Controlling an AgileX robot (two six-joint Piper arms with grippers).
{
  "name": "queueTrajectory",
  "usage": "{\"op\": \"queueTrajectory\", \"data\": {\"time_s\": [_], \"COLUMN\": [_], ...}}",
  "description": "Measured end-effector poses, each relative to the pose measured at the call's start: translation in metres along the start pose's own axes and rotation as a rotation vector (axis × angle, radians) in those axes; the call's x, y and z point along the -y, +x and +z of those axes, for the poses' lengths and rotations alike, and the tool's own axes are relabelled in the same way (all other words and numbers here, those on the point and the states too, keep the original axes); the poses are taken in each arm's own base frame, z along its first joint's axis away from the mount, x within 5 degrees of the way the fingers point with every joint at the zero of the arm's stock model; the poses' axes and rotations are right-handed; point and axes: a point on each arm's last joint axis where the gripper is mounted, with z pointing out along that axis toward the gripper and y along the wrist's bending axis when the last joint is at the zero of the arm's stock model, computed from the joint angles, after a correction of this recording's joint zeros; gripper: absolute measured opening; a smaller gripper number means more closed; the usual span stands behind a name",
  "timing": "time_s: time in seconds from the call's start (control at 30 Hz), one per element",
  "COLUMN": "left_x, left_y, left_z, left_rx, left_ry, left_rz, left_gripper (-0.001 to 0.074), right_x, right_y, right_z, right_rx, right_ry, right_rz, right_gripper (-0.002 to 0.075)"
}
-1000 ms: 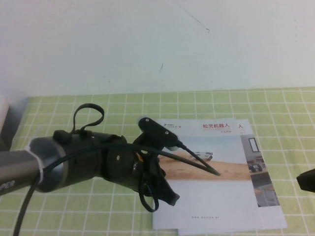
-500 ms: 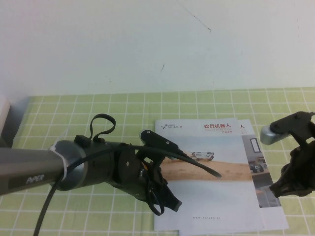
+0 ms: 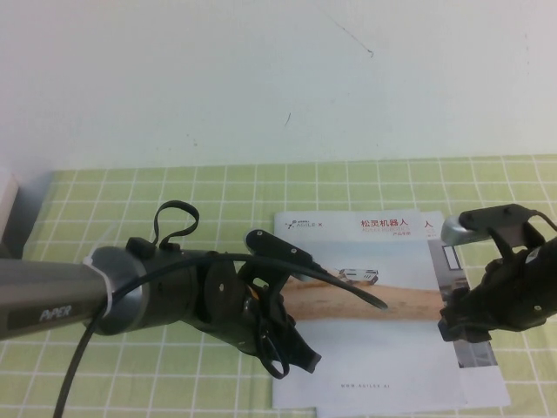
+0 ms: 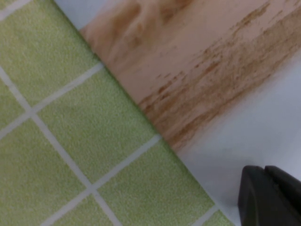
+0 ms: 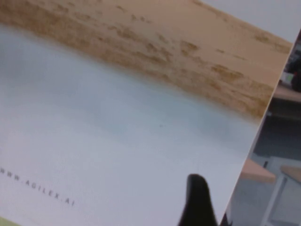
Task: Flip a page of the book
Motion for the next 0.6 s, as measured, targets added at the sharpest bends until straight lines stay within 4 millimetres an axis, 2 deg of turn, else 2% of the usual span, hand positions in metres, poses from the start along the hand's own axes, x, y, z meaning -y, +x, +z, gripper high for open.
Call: {"op": "queueTrajectory", "data": {"time_s": [0.33,0.6], "left_x": [0.000,0.000], "left_y": [0.000,0.000], "left_z": [0.000,0.000], "left_rx": [0.000,0.001], "left_ry": [0.000,0.001], "left_rz": [-0.001,-0.003], "left_gripper": [-0.0002,-0.0002], "right_x": [0.004,-0.003], "right_y": [0.000,-0.005], "right_z": [0.024,0.026], "right_rx": [-0.021,0.029], "right_ry": [-0.017,-0.103], "right_rz": [0.070,0.087], "right_gripper": [0.0483,0.0484]}}
